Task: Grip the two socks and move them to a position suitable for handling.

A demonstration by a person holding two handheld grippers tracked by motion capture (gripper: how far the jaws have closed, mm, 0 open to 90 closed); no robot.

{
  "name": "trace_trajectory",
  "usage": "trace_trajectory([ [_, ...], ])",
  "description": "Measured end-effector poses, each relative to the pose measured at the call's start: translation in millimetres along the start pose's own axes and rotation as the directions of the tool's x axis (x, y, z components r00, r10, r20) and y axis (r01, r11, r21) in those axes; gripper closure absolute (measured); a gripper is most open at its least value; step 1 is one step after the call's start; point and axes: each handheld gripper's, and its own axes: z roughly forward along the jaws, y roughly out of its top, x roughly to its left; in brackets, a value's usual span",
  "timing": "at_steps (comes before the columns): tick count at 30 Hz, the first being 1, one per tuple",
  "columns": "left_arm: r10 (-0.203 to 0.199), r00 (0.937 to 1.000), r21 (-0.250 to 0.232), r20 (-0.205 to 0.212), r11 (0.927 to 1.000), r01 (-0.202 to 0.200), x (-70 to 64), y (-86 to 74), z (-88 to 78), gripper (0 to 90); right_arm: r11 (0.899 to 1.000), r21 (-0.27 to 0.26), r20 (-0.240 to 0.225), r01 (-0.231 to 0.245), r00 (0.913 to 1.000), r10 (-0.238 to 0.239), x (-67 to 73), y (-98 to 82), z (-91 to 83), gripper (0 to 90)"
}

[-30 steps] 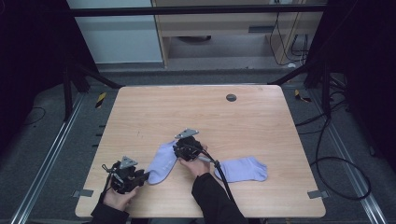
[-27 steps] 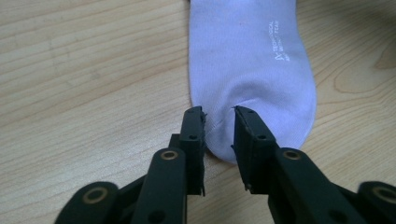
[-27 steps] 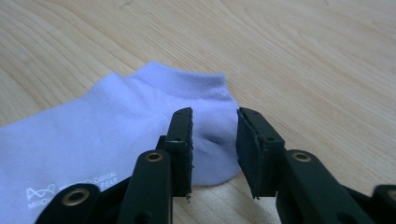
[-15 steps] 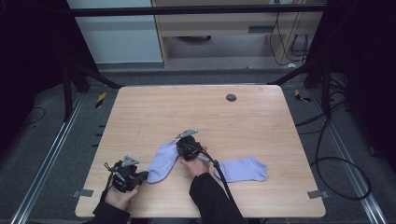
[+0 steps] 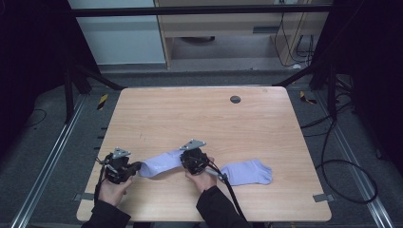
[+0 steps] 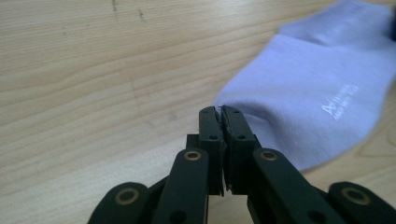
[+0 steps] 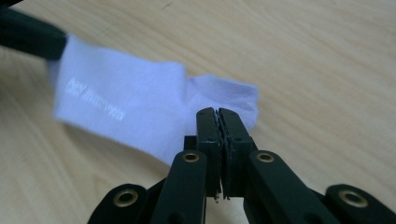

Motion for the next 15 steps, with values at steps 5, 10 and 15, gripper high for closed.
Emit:
trace_trajectory([
  [5,0.028,0.9985,-0.003,-0.046,0.9996,-0.028,3.5,5.7,6.0,83.3,1.0,0.025,-0.003,-0.005,1.0,0.005,10.9,-12.6,-1.5,87.6],
  [10,0.007,0.9976,-0.02,-0.069,0.9998,-0.008,10.9,4.2,3.0,76.3,0.998,0.055,-0.017,-0.016,0.9997,0.017,11.5,-21.4,1.3,79.6],
  [15,-0.04,0.9981,-0.087,-0.047,0.9955,0.036,13.4,6.2,-8.7,71.3,1.0,-0.009,-0.029,-0.028,0.9992,0.028,2.7,-16.8,-15.9,70.8],
])
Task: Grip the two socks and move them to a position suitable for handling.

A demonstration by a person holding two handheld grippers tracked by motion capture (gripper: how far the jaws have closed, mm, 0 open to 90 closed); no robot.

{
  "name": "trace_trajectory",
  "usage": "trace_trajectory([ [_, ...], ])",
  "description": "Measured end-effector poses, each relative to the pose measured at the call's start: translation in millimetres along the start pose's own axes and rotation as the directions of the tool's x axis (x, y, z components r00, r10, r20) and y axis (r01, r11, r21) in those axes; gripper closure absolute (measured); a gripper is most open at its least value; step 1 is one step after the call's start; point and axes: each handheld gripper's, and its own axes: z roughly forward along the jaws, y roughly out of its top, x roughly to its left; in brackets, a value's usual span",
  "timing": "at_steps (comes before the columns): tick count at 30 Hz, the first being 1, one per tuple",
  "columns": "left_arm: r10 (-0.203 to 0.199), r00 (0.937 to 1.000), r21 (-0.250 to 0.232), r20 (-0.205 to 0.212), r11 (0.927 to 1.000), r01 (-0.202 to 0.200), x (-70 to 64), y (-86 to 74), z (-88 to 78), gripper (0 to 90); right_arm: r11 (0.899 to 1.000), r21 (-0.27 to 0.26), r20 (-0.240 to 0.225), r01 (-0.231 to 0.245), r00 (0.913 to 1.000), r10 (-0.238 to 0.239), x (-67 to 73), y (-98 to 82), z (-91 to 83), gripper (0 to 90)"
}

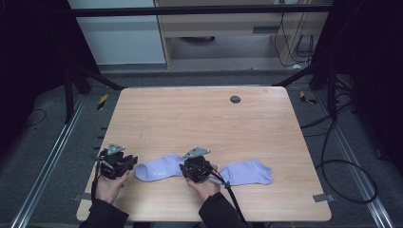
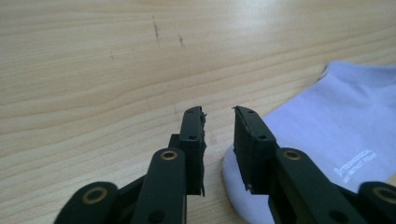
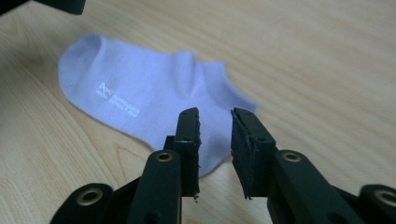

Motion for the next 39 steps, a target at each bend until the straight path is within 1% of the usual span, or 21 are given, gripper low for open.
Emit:
trace_trajectory([
  [1,-0.008,0.9999,-0.011,0.01,0.9999,0.008,-1.1,1.0,-2.4,69.3,1.0,-0.027,0.007,0.001,1.0,-0.001,-5.0,3.3,-9.5,68.4],
  [2,-0.008,0.9998,-0.019,0.015,0.9998,0.009,-2.2,1.7,-3.9,69.3,1.0,-0.027,0.007,0.001,1.0,-0.001,-5.0,3.3,-9.5,68.4],
  [3,-0.006,0.9997,-0.029,0.024,0.9996,0.007,-5.1,3.0,-5.8,68.3,0.999,-0.036,0.008,-0.001,1.0,0.001,-7.8,4.7,-13.5,67.1],
  [5,-0.008,0.9986,-0.037,0.051,0.9992,0.01,-11.4,4.7,-7.7,66.1,0.998,-0.053,0.025,-0.014,0.9996,0.015,-15.9,8.0,-26.0,63.3],
  [8,0.014,0.9964,-0.045,0.083,0.9989,-0.01,-23.8,8.3,-9.9,64.2,0.997,-0.069,0.026,-0.036,0.999,0.038,-26.9,9.5,-41.8,58.8],
  [10,0.033,0.9941,-0.06,0.104,0.9979,-0.027,-34.9,12.1,-11.8,62.5,0.997,-0.07,0.041,-0.029,0.9987,0.032,-34.0,8.7,-51.7,56.4],
  [14,0.067,0.9876,-0.074,0.142,0.9957,-0.057,-55.4,18.4,-13.2,60.8,0.998,-0.059,0.082,-0.029,0.9961,0.033,-48.8,3.1,-71.6,53.7],
  [15,0.073,0.9858,-0.074,0.151,0.9953,-0.063,-60.6,19.9,-13.1,60.3,0.998,-0.054,0.095,-0.028,0.9949,0.033,-54.5,-0.2,-79.4,53.4],
  [16,0.083,0.9839,-0.073,0.158,0.9947,-0.072,-65.4,21.5,-12.6,59.7,0.998,-0.058,0.108,-0.032,0.9934,0.038,-59.0,-3.5,-85.9,53.4],
  [17,0.087,0.9824,-0.079,0.165,0.9941,-0.075,-70.7,23.0,-11.3,58.9,0.997,-0.065,0.128,-0.044,0.9904,0.052,-69.5,-11.1,-98.2,53.3],
  [18,0.093,0.981,-0.079,0.17,0.9936,-0.081,-74.3,24.3,-10.3,58.9,0.997,-0.065,0.128,-0.044,0.9904,0.052,-69.5,-11.1,-98.2,53.3],
  [20,0.101,0.9775,-0.079,0.186,0.9931,-0.087,-86.8,27.7,-5.9,57.8,0.996,-0.068,0.151,-0.059,0.9861,0.069,-79.9,-19.2,-109.2,52.9],
  [24,0.131,0.9682,-0.069,0.213,0.9905,-0.119,-109.4,31.9,4.2,56.9,0.994,-0.073,0.189,-0.084,0.9771,0.097,-99.4,-36.8,-129.0,51.9],
  [27,0.156,0.9595,-0.057,0.234,0.9875,-0.147,-128.8,34.4,13.2,56.4,0.991,-0.077,0.209,-0.108,0.9703,0.122,-111.6,-51.3,-142.5,51.5],
  [30,0.179,0.9494,-0.046,0.258,0.9838,-0.173,-150.4,35.8,24.0,56.0,0.988,-0.077,0.223,-0.131,0.9639,0.145,-121.5,-65.2,-153.2,51.8],
  [32,0.201,0.9433,-0.038,0.264,0.9794,-0.198,-163.2,36.6,29.9,55.9,0.989,-0.068,0.229,-0.133,0.9625,0.145,-127.1,-74.1,-157.9,51.8],
  [35,0.213,0.9327,-0.035,0.291,0.9766,-0.212,-179.7,37.4,37.9,55.9,0.989,-0.055,0.242,-0.14,0.9589,0.149,-134.1,-84.9,-163.4,52.0],
  [36,0.221,0.9298,-0.032,0.295,0.9748,-0.221,-183.2,37.6,39.9,55.9,0.988,-0.054,0.246,-0.143,0.9573,0.152,-136.4,-87.6,-164.9,52.2],
  [37,0.231,0.9254,-0.029,0.3,0.9719,-0.233,-190.0,37.4,43.6,55.9,0.988,-0.051,0.249,-0.147,0.9559,0.155,-137.8,-89.2,-166.1,52.3],
  [38,0.233,0.9237,-0.03,0.304,0.9714,-0.236,-193.3,37.1,45.7,55.7,0.988,-0.047,0.256,-0.145,0.9546,0.153,-141.1,-92.5,-167.5,52.4],
  [39,0.243,0.9207,-0.023,0.305,0.9685,-0.248,-197.0,36.9,47.8,55.7,0.989,-0.043,0.262,-0.144,0.9534,0.15,-143.1,-93.9,-168.3,52.6],
])
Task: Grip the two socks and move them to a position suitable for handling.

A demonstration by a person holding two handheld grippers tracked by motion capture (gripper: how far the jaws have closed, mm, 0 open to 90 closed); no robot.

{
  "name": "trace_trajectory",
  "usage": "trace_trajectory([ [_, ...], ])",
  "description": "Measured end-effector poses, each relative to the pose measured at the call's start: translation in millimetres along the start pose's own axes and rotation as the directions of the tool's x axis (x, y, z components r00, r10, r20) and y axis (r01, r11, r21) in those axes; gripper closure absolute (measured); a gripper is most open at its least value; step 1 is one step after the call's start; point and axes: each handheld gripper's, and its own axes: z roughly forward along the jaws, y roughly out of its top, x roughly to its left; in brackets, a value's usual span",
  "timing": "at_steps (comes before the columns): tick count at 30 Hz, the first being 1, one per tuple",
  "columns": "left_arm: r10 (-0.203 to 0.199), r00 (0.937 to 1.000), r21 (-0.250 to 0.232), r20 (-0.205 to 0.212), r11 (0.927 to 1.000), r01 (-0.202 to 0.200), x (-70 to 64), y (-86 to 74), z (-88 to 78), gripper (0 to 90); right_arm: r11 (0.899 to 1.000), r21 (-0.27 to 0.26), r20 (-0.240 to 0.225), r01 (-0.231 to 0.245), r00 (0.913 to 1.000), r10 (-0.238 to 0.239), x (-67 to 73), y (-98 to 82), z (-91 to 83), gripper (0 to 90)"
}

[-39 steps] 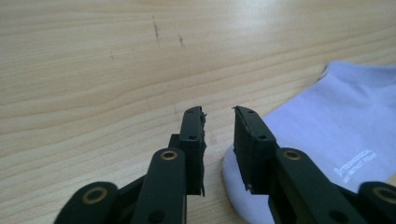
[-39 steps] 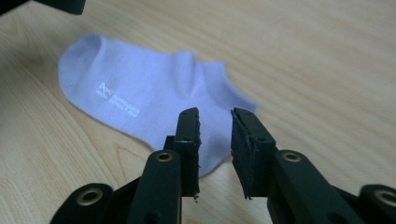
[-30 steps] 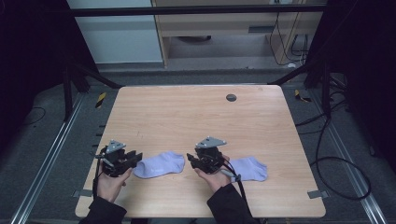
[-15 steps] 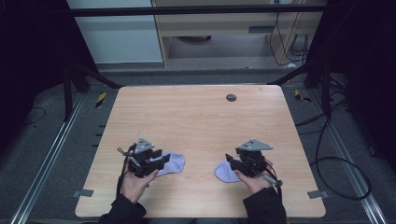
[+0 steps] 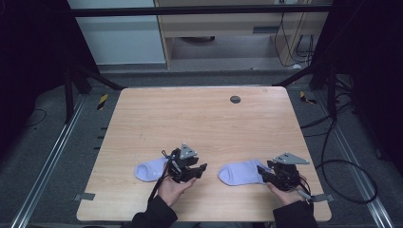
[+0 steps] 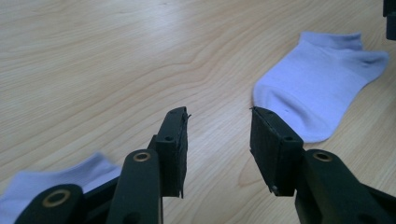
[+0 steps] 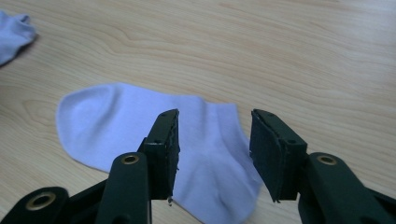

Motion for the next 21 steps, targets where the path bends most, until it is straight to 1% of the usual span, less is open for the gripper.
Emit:
trace_trajectory([
  [3,0.01,0.9999,0.007,0.002,0.9999,-0.01,-8.6,1.0,10.4,55.9,1.0,0.013,0.013,-0.01,0.9999,0.009,-7.1,-3.3,0.3,54.1],
  [4,0.022,0.9998,0.017,0.001,0.9996,-0.022,-11.6,1.3,14.7,55.9,1.0,0.02,0.017,-0.015,0.9997,0.015,-9.3,-4.2,0.8,54.7],
  [7,0.034,0.9994,0.035,0.005,0.9988,-0.034,-18.0,1.2,24.3,56.4,0.999,0.049,0.031,-0.023,0.9993,0.021,-15.2,-7.4,4.8,57.1],
  [8,0.036,0.9993,0.039,0.007,0.9986,-0.036,-19.8,1.1,26.7,56.6,0.998,0.061,0.038,-0.017,0.9992,0.014,-18.0,-9.1,7.7,58.0],
  [9,0.041,0.9991,0.044,0.006,0.9982,-0.041,-22.6,1.0,30.5,57.0,0.997,0.07,0.035,-0.026,0.9991,0.023,-19.2,-9.8,8.6,58.7],
  [10,0.041,0.9991,0.049,0.007,0.9979,-0.042,-24.7,0.9,33.5,57.2,0.996,0.082,0.037,-0.027,0.999,0.024,-22.0,-11.2,10.5,59.5],
  [13,0.042,0.999,0.063,0.018,0.9971,-0.043,-29.9,0.0,41.6,58.4,0.995,0.095,0.042,-0.044,0.9983,0.04,-28.3,-13.9,15.7,62.0],
  [15,0.048,0.9985,0.076,0.025,0.9958,-0.05,-34.5,-0.9,47.9,60.4,0.993,0.105,0.034,-0.054,0.9981,0.051,-30.6,-15.5,18.7,63.3],
  [17,0.051,0.9982,0.085,0.032,0.9949,-0.054,-38.3,-1.0,52.6,61.9,0.992,0.119,0.032,-0.044,0.9987,0.041,-30.8,-16.6,21.7,64.2],
  [18,0.05,0.9982,0.09,0.034,0.9946,-0.053,-39.5,-0.7,54.6,62.7,0.992,0.121,0.023,-0.045,0.9988,0.043,-30.4,-16.8,22.6,64.7],
  [21,0.044,0.9987,0.109,0.027,0.9929,-0.047,-41.9,-0.6,59.9,66.2,0.99,0.137,0.022,-0.036,0.9992,0.033,-29.9,-17.6,26.0,67.2],
])
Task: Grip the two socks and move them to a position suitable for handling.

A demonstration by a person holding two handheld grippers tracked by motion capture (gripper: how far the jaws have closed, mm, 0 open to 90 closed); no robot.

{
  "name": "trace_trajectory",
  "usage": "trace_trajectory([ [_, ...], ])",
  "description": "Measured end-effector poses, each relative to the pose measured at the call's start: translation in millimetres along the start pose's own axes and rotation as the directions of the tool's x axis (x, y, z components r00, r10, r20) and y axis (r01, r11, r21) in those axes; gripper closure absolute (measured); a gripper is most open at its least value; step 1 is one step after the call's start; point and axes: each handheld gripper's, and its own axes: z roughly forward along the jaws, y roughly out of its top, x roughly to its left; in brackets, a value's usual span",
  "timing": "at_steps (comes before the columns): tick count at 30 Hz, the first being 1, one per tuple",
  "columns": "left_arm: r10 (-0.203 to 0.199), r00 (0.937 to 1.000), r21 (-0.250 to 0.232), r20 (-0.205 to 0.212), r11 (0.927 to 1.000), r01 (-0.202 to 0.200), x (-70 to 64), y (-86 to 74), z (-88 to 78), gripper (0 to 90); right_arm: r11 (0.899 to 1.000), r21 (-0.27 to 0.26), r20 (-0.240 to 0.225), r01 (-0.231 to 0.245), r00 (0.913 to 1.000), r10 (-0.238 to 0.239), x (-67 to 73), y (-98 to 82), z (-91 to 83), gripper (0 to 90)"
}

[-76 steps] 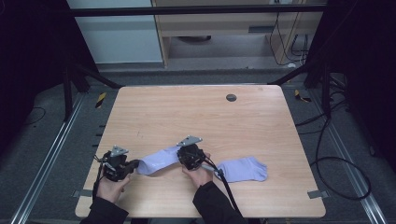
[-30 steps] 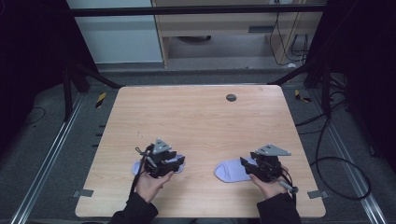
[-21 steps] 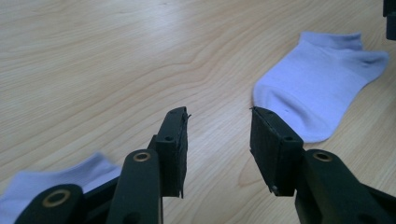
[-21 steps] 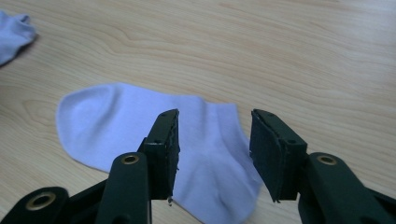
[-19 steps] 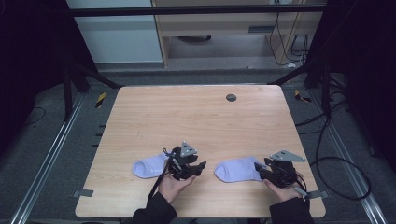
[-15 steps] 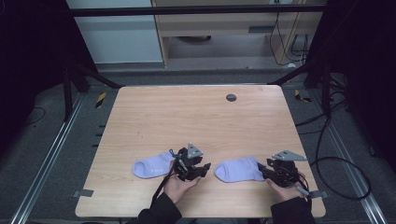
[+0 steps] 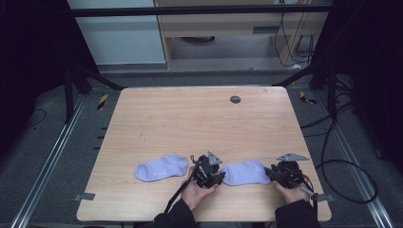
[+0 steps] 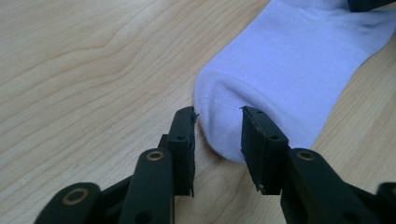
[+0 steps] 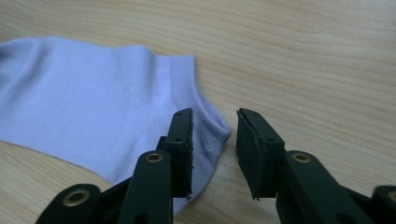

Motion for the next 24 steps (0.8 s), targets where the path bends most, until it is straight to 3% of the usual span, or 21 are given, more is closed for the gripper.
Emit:
trace_trajectory([
  [4,-0.004,1.0,0.009,-0.005,1.0,0.004,-2.5,0.3,3.1,70.9,1.0,0.02,-0.001,0.015,0.9999,-0.015,1.1,-0.5,3.2,74.2],
  [5,-0.008,0.9999,0.008,-0.008,0.9999,0.008,-2.7,0.5,3.4,75.4,1.0,0.026,-0.004,0.011,0.9999,-0.011,4.2,0.0,3.0,80.3],
  [10,-0.018,0.9998,0.003,-0.006,0.9998,0.018,-1.6,0.7,2.6,86.4,0.999,0.037,0.002,0.018,0.9998,-0.018,8.5,3.2,3.5,86.5],
  [13,-0.025,0.9996,-0.016,0.014,0.9996,0.025,0.7,0.4,-4.0,87.9,1.0,0.021,-0.035,0.021,0.9992,-0.02,11.8,5.1,0.4,86.8],
  [16,-0.029,0.9993,-0.033,0.023,0.999,0.03,5.1,0.9,-14.4,88.3,1.0,-0.004,-0.041,0.029,0.9987,-0.029,15.1,7.5,-6.9,86.8],
  [21,-0.021,0.9984,-0.045,0.053,0.9987,0.023,14.3,-0.9,-36.4,88.4,0.996,-0.09,-0.084,0.02,0.9961,-0.028,25.8,14.0,-28.3,86.8],
  [24,-0.019,0.9983,-0.052,0.056,0.9984,0.022,18.7,-5.1,-48.5,88.3,0.994,-0.111,-0.111,0.023,0.9932,-0.035,35.8,18.8,-34.7,86.8],
])
